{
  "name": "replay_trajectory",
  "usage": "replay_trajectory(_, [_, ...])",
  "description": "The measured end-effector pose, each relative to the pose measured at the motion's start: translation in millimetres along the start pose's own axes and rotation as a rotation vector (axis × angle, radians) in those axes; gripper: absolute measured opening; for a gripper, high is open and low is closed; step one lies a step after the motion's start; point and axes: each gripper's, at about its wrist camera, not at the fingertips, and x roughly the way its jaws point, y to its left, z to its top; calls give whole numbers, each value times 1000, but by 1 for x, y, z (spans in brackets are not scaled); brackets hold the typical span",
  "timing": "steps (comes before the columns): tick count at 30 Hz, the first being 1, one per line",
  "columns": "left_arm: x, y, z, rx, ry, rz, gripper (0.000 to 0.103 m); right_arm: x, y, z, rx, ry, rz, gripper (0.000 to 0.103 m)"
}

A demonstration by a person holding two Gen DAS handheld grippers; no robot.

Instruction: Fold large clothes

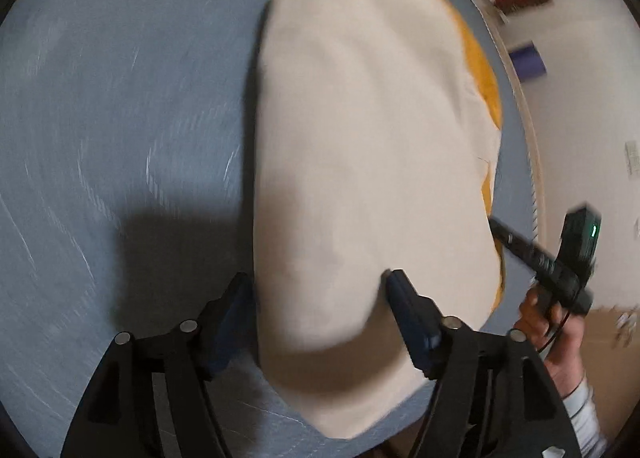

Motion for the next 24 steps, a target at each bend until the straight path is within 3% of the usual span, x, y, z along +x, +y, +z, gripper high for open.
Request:
replay_trajectory(3, [14,4,5,-123,-55,-137,61,-3,-10,-24,7,44,5,44])
replay_trajectory(5, [17,8,-3,-177,-98,-183,57,-3,-19,-39,1,73,17,44])
replay_trajectory(8, [17,9,-10,-263,-127,-328,48,-13,-29,-49,5,72,20,45])
replay_trajectory(9, [16,5,-11,-251,-131,-333,49,-17,-31,-51,9,67,19,44])
replay_trajectory(10, [14,2,-10,-217,-133,-289,49,-21,-32,-52,13,65,19,44])
replay_trajectory(11, [10,-1,-9,-163,-134,-195,52,-23,-34,-54,12,70,19,44])
replay_trajectory(13, [7,-4,-6,-94,-132,-58,64,-20,-33,-58,4,104,24,44])
replay_trajectory(15, [8,-5,-4,-79,-118,-11,66,-17,-37,-63,-4,137,30,44])
replay_trajectory(17, [3,-4,-5,-92,-96,-2,66,-8,-33,-72,-49,179,-5,42])
replay_trajectory(19, [-2,-17,-3,-63,-93,61,66,-1,-29,-81,-85,207,-56,42])
replay_trajectory(22, [-28,-47,-22,58,-137,242,63,-9,-30,-87,-75,184,-101,42])
replay_trajectory(24, [-53,-72,-51,160,-229,340,64,-27,-29,-93,-70,125,-166,42])
